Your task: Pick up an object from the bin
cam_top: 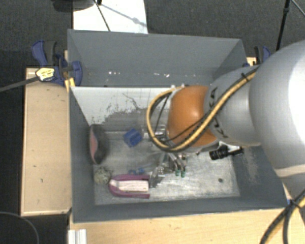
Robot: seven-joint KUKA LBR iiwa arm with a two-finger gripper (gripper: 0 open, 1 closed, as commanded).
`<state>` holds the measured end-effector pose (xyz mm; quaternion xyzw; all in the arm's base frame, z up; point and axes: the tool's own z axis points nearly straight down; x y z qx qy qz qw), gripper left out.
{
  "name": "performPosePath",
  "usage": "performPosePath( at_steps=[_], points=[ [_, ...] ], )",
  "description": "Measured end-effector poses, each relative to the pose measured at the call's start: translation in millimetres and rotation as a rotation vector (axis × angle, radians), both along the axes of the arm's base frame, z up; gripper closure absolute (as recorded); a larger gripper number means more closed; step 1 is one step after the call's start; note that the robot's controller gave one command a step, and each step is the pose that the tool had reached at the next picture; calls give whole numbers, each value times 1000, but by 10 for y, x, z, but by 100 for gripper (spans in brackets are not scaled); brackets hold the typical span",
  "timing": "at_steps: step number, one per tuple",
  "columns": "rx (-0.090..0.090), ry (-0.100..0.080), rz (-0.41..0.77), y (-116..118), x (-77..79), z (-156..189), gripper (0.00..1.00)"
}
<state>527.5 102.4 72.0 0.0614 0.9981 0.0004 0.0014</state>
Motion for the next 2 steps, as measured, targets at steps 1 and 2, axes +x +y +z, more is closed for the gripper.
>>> performPosePath(
  at_steps=[1, 2],
  points=[
    [2, -6, -3, 2, 11, 42, 100],
    [3, -6, -67, 294, 110, 1510, 100]
  ],
)
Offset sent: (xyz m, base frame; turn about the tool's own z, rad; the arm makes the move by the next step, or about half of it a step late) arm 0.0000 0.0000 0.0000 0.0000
